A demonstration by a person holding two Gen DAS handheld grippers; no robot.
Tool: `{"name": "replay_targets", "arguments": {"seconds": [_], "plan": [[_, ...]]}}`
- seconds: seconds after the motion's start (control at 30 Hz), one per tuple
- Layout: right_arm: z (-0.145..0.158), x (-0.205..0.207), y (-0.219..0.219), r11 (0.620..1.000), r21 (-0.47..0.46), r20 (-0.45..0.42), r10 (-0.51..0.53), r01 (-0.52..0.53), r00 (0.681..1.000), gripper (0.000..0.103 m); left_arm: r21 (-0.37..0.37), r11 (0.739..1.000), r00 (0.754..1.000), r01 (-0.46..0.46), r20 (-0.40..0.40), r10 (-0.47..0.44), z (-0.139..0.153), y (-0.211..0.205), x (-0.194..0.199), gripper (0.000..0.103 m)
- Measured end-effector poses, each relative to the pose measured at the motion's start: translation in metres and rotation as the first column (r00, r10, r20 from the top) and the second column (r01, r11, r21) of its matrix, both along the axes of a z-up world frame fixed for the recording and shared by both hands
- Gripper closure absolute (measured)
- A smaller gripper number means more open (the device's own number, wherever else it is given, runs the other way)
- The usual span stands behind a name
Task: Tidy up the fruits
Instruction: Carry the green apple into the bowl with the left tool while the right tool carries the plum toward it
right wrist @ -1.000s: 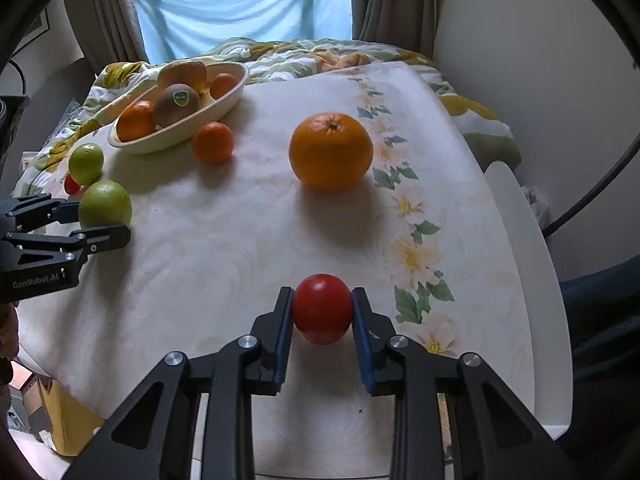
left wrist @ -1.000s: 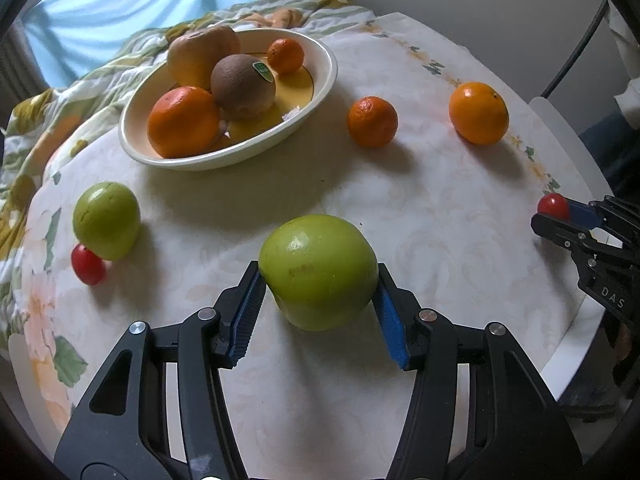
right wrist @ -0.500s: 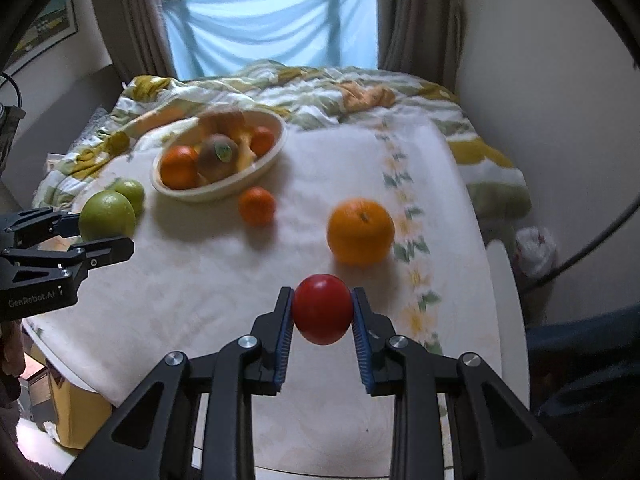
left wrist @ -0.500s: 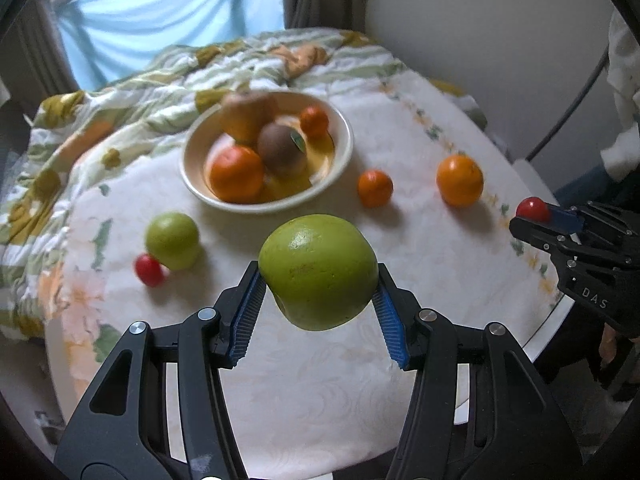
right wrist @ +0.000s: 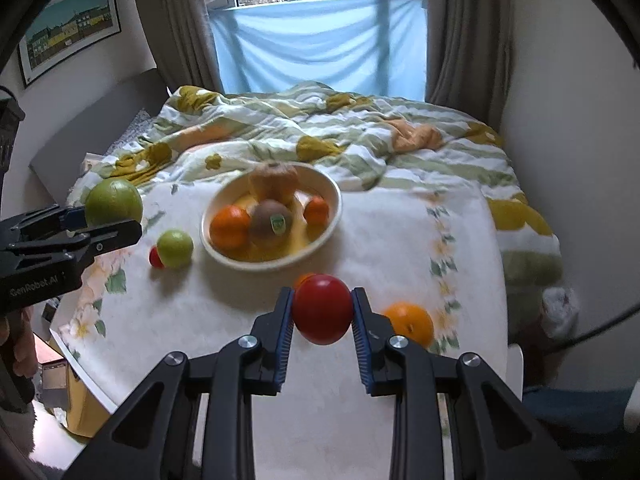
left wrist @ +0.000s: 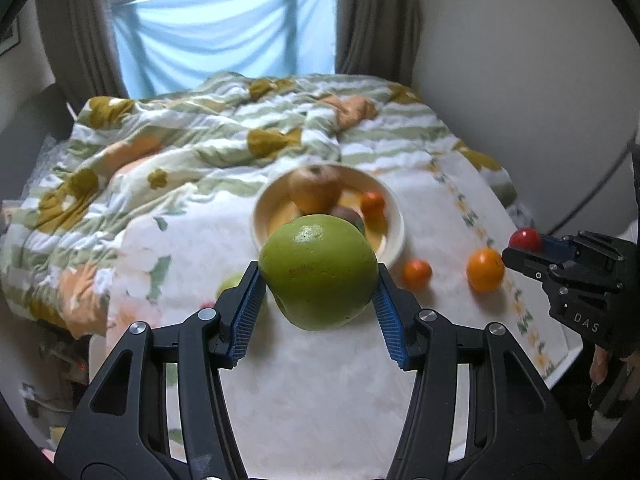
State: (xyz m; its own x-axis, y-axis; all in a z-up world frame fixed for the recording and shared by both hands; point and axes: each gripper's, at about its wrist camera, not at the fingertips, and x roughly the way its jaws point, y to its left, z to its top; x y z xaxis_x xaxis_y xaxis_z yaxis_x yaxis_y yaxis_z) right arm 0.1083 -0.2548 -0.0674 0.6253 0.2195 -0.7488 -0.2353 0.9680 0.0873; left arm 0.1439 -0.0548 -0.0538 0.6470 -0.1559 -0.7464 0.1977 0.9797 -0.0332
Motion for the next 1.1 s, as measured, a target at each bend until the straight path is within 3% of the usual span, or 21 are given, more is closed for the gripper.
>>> {"name": "replay_targets", "arguments": {"seconds": [0.3,0.63,0.9,1.1], "plan": [[0.012,0.064,0.015,1.0,0.021,0.02,-0.005,0.005,1.0,0.077,-0.056,0.998,1.0,0.004,-0.016,-0.005,-0.001,0.023,0.062,0.043],[-0.006,0.127,0.031,0.998,0.026,-0.029,-0.051,0.052,0.998,0.077,-0.08,0.995,0.991,0.061,-0.113,-0.07,-0.042,0.034,0.135,0.043],[-0.028,0.153,0.037,0.996,0.023,-0.09,-0.086,0.089,0.992,0.077,-0.048,0.991,0.969,0.123,-0.212,-0.13,-0.088,0.028,0.168,0.043],[-0.038,0.163,0.037,0.993,0.02,-0.114,-0.111,0.114,0.987,0.077,0.017,0.983,0.958,0.185,-0.228,-0.177,-0.102,0.018,0.174,0.043]]}}
